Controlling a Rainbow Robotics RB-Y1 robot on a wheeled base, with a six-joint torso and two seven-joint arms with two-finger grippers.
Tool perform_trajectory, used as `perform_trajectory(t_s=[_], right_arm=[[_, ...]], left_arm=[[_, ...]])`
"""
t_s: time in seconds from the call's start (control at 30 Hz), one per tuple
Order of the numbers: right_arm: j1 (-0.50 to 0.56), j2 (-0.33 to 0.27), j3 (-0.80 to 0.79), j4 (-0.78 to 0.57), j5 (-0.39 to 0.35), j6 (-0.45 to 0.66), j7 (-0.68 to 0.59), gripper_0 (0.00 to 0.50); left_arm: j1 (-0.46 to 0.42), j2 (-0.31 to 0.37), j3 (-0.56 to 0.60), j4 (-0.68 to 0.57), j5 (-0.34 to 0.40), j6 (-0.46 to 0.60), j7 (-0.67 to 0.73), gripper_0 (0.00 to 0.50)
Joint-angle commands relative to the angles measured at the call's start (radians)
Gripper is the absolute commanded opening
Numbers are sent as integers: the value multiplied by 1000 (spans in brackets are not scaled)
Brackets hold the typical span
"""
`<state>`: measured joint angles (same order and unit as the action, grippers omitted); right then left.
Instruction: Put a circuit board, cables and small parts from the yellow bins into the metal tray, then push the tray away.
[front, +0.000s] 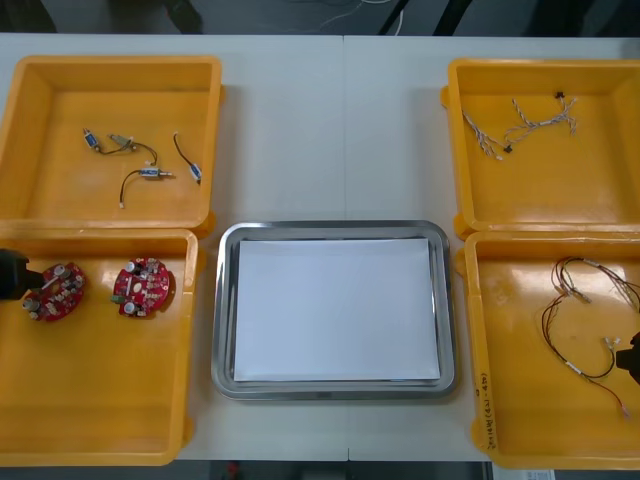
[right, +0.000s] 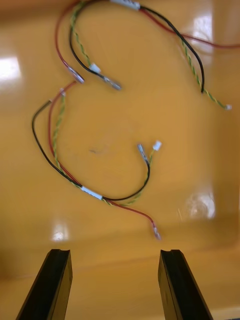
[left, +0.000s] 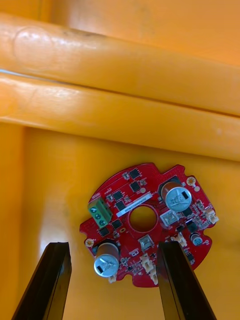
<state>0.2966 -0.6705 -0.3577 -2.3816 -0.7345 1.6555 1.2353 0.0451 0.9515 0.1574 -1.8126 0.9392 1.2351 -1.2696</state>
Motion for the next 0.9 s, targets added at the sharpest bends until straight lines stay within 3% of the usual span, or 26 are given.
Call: perform_trajectory(t_s=[0.03,0.23,0.5,0.9], right_arm=[[-85,-87,-29,-33,-56,37,4,500],[-132,-153,13,-25,-106,35,99,500],[-139,-282,98,30,-184,-88,159,500],[-120,-301,124,96,-224,-134,444,500]], left_arm=[[35,-13,-18,-4,-19,-37,19,500],[56,-25,-18,-4,-31,-62,15,500],[94,-28,-16,-4,-40,-101,7,500],[110,-54,-18,-4,-59,-103,6,500]])
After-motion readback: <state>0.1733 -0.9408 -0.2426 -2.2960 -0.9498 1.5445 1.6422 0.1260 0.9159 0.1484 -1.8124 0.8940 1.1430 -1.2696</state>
